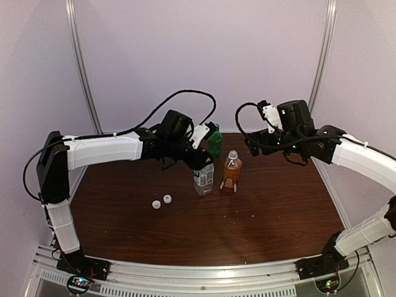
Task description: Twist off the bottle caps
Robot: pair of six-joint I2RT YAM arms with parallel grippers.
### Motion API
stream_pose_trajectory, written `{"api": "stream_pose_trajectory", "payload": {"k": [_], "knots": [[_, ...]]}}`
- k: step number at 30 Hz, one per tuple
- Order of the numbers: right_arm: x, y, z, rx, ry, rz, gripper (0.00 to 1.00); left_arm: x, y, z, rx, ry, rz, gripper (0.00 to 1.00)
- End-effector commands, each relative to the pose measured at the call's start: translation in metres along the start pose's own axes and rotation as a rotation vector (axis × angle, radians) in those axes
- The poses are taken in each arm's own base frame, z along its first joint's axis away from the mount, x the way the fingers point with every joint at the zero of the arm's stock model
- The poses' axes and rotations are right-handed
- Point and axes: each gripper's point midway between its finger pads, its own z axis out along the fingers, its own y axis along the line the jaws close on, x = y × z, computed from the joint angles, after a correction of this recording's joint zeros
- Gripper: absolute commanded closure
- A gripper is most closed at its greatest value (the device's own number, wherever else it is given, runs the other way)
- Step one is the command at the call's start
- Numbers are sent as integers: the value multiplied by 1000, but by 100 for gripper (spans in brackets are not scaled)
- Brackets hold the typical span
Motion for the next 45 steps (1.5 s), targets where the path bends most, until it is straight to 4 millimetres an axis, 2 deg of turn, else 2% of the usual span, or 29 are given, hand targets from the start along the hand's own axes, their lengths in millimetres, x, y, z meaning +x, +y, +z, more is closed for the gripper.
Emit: {"api": "stream_pose_trajectory", "payload": {"k": [1,7,10,14,18,22,26,32,39,45], "knots": [[-16,-4,3,17,-29,-21,0,-10,6,-3,-20,-24,6,32],[-26,-4,22,17,-22,-51,0,-23,8,-28,-40,-68,2,20],[-31,0,40,8,-3,-63,0,-32,11,-52,-66,-123,-26,14],[-44,7,63,-6,10,-77,0,-33,12,-85,-90,-191,-68,3],[-53,19,91,-33,46,-72,0,-24,17,-115,-131,-227,-127,2],[-70,26,117,-33,53,-70,0,-10,18,-140,-149,-255,-184,2],[-71,34,151,-29,96,-73,1,8,28,-162,-199,-273,-274,2],[-65,37,190,-51,130,-42,8,29,33,-178,-221,-251,-339,2],[-54,33,227,-84,125,24,16,37,19,-190,-147,-301,-350,2],[-45,29,256,-86,117,54,19,46,21,-199,-170,-314,-362,2]]}}
